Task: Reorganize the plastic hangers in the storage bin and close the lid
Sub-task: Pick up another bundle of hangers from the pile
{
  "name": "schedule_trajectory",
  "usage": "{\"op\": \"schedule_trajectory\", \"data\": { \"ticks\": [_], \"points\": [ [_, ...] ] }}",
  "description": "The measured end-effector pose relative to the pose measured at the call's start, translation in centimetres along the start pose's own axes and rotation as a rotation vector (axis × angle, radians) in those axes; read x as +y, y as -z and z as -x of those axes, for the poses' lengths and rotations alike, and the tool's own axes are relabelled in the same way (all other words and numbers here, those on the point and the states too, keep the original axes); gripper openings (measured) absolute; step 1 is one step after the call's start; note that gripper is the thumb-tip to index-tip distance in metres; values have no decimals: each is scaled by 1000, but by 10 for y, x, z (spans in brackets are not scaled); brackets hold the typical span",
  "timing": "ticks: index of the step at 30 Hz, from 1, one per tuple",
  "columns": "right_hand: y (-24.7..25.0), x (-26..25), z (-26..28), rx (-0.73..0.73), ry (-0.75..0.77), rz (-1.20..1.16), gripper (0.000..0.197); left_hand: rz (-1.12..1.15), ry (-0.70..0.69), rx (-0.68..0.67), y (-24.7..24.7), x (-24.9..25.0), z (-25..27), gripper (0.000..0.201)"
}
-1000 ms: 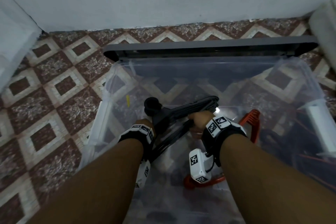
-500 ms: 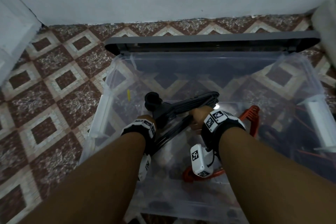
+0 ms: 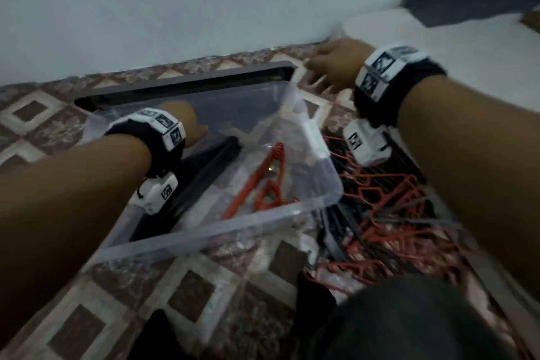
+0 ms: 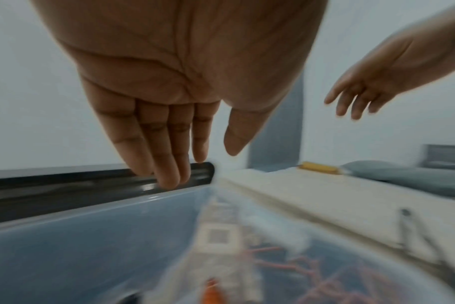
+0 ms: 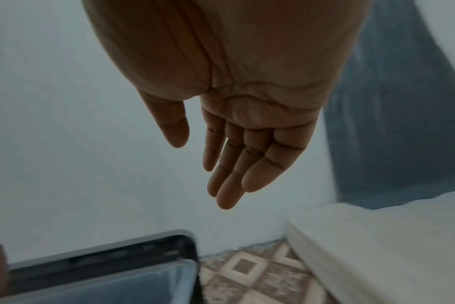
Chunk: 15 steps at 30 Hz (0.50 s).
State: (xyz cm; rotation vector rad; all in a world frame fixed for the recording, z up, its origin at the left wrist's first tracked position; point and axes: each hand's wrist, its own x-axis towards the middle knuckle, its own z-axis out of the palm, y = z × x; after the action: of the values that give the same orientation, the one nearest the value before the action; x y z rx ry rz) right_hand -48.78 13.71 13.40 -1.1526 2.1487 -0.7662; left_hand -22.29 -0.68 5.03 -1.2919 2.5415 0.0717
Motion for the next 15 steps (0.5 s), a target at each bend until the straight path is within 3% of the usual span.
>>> {"op": "schedule_trajectory", "data": {
  "ticks": [3,7,11,15],
  "points": [
    [77,62,57,89,-42,78,17,49,-165,161,29,78,26,36],
    [131,171,111,152,-222,133,22,59,-312,149,36,174,48,28],
    [129,278,139,152,-377,223,32,31,-408,60,16,252,46,32],
    [95,358,144,92,-488,321,38,31,-485,-43,-17,313,25,32]
  ]
}}
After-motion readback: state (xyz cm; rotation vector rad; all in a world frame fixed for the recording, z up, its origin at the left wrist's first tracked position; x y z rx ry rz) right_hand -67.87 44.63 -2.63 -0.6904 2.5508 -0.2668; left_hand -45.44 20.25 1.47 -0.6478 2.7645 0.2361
